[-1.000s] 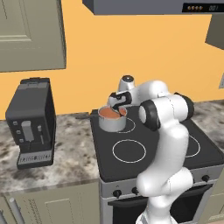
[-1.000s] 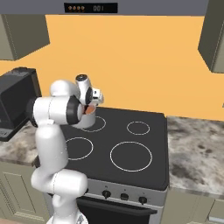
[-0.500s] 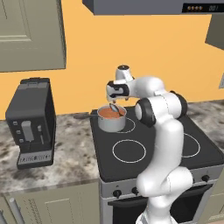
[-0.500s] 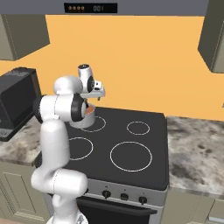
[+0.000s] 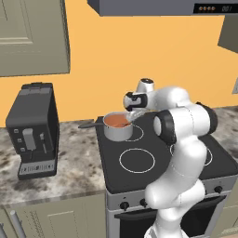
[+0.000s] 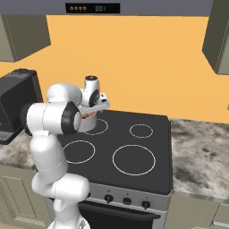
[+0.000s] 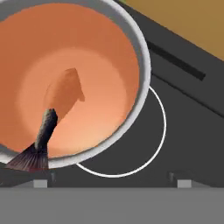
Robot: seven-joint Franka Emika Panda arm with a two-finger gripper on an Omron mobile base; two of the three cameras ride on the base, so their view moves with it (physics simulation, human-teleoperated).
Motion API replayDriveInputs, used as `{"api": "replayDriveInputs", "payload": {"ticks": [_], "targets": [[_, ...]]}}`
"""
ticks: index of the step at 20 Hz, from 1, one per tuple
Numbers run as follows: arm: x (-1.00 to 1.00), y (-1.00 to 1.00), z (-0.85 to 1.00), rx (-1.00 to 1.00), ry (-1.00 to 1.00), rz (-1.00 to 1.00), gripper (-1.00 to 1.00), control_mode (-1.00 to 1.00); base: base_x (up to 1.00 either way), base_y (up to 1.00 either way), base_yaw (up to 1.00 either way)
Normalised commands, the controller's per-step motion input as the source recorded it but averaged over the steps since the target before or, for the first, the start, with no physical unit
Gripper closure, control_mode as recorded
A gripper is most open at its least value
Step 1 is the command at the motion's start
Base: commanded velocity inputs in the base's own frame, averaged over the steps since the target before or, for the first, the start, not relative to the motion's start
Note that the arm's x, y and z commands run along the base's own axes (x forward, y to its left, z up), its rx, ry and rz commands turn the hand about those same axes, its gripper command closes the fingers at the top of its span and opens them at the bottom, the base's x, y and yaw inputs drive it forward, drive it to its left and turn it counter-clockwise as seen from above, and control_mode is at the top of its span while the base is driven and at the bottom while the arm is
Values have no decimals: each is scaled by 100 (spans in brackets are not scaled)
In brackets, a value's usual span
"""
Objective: Retrieve the fish from the fridge and place it on the saucepan with marinade on the stove.
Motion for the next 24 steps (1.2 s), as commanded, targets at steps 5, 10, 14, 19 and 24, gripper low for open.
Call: {"api": "replayDriveInputs", "payload": {"ticks": [5,10,14,19,24], "targets": [[-100,3,82,0,-9,25,-100,-100,0,0,0],[-100,3,100,0,-23,7,-100,-100,0,0,0],[-100,4,62,0,-57,2,-100,-100,0,0,0],[-36,-19,3,5,-20,-5,-100,-100,0,0,0],[-73,51,2,-32,-20,10,-100,-100,0,0,0]]}}
